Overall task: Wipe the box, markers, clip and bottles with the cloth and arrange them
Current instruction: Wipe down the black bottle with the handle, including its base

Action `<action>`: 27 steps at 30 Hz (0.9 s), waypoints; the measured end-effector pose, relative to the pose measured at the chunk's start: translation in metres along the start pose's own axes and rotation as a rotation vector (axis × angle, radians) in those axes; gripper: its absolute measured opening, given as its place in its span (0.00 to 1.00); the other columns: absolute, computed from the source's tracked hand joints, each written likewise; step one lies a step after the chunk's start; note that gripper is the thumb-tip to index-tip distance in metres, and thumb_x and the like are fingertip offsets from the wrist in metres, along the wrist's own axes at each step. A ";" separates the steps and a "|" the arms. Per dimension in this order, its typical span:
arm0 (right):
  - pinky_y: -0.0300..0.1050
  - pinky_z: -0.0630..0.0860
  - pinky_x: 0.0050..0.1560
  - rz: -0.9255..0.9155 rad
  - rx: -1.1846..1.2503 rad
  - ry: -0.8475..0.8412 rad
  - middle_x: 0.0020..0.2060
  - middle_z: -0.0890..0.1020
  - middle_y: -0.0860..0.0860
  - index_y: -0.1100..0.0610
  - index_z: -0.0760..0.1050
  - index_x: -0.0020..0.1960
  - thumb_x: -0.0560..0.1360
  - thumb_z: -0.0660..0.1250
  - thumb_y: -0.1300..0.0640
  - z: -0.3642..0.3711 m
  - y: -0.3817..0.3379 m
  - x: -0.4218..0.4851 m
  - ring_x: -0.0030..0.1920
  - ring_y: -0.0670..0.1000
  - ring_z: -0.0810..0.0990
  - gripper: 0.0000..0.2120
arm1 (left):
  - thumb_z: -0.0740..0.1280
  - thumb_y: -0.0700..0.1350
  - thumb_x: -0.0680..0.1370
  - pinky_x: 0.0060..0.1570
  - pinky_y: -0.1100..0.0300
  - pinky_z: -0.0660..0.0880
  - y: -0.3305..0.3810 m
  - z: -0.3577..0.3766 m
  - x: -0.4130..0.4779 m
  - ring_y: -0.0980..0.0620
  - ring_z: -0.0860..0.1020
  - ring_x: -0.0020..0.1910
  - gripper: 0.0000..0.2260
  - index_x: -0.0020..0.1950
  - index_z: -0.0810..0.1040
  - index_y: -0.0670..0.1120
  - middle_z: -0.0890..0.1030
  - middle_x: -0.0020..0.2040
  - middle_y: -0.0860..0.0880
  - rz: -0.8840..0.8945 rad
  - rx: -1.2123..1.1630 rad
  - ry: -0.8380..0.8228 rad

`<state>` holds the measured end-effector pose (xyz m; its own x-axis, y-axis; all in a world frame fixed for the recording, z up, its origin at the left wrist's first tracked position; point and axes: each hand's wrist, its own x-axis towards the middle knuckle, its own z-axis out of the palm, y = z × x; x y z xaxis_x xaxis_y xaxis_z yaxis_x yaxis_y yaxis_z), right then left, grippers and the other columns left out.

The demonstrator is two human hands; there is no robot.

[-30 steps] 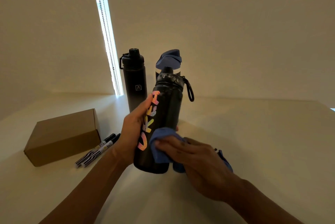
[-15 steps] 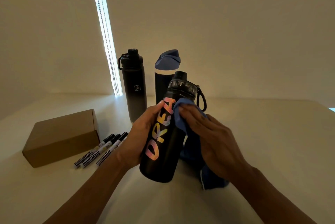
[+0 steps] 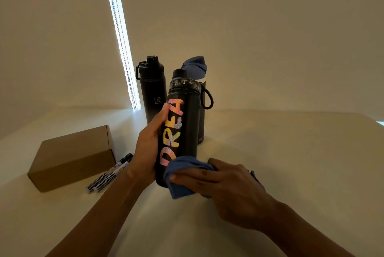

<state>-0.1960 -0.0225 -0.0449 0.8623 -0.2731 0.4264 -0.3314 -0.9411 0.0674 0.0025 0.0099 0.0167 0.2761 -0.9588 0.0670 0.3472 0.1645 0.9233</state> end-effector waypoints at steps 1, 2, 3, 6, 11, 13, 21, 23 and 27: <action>0.43 0.82 0.36 -0.018 -0.026 -0.020 0.73 0.67 0.35 0.33 0.40 0.80 0.69 0.79 0.63 0.000 0.000 0.001 0.42 0.42 0.73 0.61 | 0.65 0.61 0.73 0.53 0.44 0.83 0.000 0.000 0.000 0.41 0.86 0.53 0.24 0.64 0.80 0.50 0.87 0.55 0.42 0.002 -0.012 0.010; 0.42 0.81 0.35 -0.027 -0.045 -0.024 0.74 0.66 0.33 0.32 0.40 0.80 0.69 0.78 0.62 -0.001 0.002 0.001 0.41 0.42 0.70 0.59 | 0.65 0.61 0.73 0.52 0.44 0.84 0.000 0.000 0.001 0.42 0.87 0.51 0.24 0.64 0.81 0.49 0.87 0.55 0.42 0.005 -0.019 0.017; 0.43 0.81 0.35 -0.026 -0.035 -0.014 0.74 0.62 0.30 0.31 0.40 0.80 0.71 0.78 0.61 -0.003 0.004 0.002 0.41 0.42 0.71 0.58 | 0.65 0.61 0.74 0.50 0.45 0.84 -0.001 -0.001 0.002 0.44 0.87 0.49 0.23 0.62 0.82 0.49 0.88 0.53 0.42 -0.001 -0.022 0.014; 0.46 0.83 0.42 0.037 0.043 0.100 0.75 0.56 0.29 0.31 0.41 0.79 0.73 0.75 0.59 -0.011 0.015 0.000 0.47 0.48 0.79 0.54 | 0.64 0.60 0.75 0.52 0.48 0.84 -0.007 0.000 0.003 0.43 0.86 0.51 0.24 0.65 0.81 0.47 0.87 0.56 0.40 -0.087 0.012 -0.069; 0.51 0.83 0.53 0.217 0.092 0.286 0.76 0.59 0.32 0.32 0.44 0.80 0.77 0.68 0.63 -0.016 0.033 -0.003 0.56 0.51 0.78 0.48 | 0.57 0.61 0.78 0.48 0.55 0.84 -0.022 0.010 0.002 0.50 0.87 0.47 0.24 0.68 0.77 0.50 0.89 0.48 0.47 -0.133 0.115 -0.205; 0.53 0.82 0.57 0.226 0.112 0.341 0.77 0.61 0.36 0.33 0.47 0.81 0.81 0.59 0.61 -0.018 0.039 -0.003 0.60 0.54 0.79 0.39 | 0.58 0.62 0.75 0.45 0.58 0.83 -0.025 0.012 0.000 0.52 0.88 0.47 0.24 0.65 0.77 0.53 0.89 0.48 0.51 -0.125 0.135 -0.256; 0.51 0.79 0.64 0.226 0.204 0.394 0.75 0.70 0.44 0.37 0.52 0.81 0.81 0.54 0.56 -0.019 0.039 -0.005 0.64 0.56 0.79 0.32 | 0.60 0.60 0.77 0.49 0.57 0.82 -0.021 0.008 -0.004 0.47 0.87 0.53 0.24 0.68 0.76 0.51 0.88 0.54 0.47 -0.077 0.190 -0.302; 0.54 0.82 0.58 0.191 0.186 0.310 0.73 0.71 0.44 0.33 0.49 0.81 0.81 0.53 0.54 -0.018 0.034 -0.007 0.60 0.53 0.79 0.32 | 0.62 0.60 0.76 0.50 0.57 0.82 -0.020 0.007 -0.002 0.48 0.86 0.55 0.24 0.69 0.76 0.52 0.87 0.56 0.48 -0.047 0.187 -0.277; 0.53 0.82 0.53 0.205 0.158 0.309 0.73 0.72 0.44 0.32 0.50 0.80 0.80 0.52 0.53 -0.016 0.039 -0.008 0.57 0.53 0.79 0.32 | 0.65 0.62 0.80 0.60 0.50 0.79 -0.018 0.005 0.000 0.47 0.84 0.60 0.22 0.72 0.72 0.56 0.85 0.60 0.49 -0.018 0.249 -0.281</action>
<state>-0.2217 -0.0540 -0.0310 0.6204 -0.4082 0.6697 -0.4012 -0.8989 -0.1762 -0.0080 0.0054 0.0023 0.0027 -0.9929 0.1192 0.1115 0.1188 0.9866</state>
